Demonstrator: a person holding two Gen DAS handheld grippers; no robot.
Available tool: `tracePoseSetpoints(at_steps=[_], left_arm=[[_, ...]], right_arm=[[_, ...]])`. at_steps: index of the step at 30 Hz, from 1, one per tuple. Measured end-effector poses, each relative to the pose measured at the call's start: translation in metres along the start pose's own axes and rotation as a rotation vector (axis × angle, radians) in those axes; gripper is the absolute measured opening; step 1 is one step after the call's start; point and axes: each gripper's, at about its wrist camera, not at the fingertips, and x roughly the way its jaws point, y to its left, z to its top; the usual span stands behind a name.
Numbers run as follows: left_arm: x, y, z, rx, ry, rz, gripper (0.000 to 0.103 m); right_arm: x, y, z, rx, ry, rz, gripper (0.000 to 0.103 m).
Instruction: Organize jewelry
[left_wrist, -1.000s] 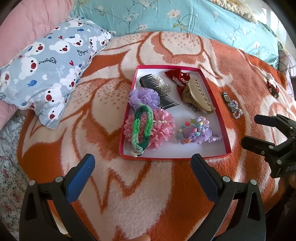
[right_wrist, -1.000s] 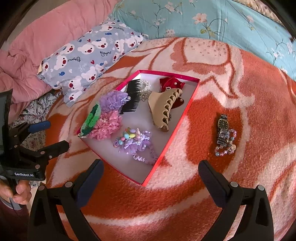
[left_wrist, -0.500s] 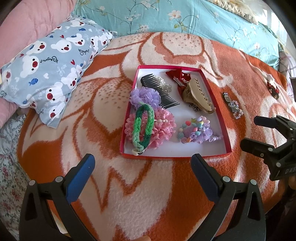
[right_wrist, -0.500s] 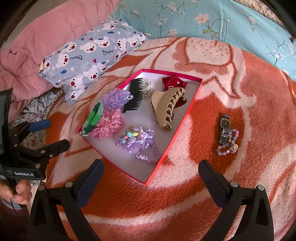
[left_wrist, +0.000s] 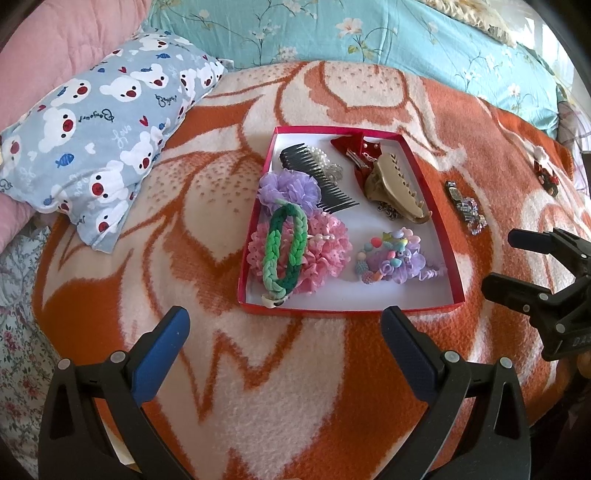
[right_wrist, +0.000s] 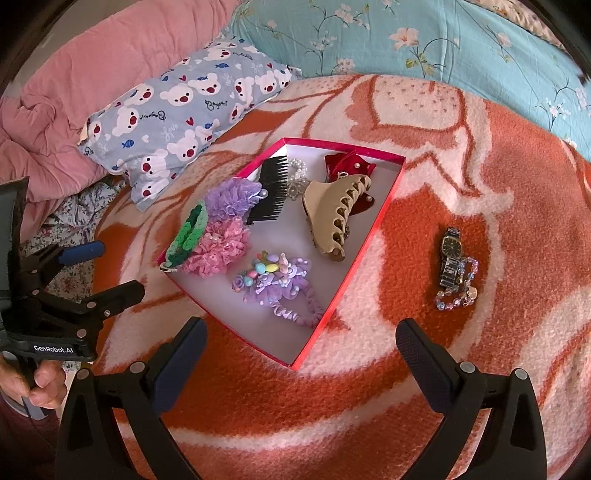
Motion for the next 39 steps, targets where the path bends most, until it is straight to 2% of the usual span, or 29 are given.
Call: tracePoseSetpoints(at_steps=[39], left_arm=[[0.002,-0.0005,0.0003,-0.009,-0.008,0.007,0.103]], right_arm=[[-0.0002,-0.0008,0.0014,0.0,-0.001,0.005,0.103]])
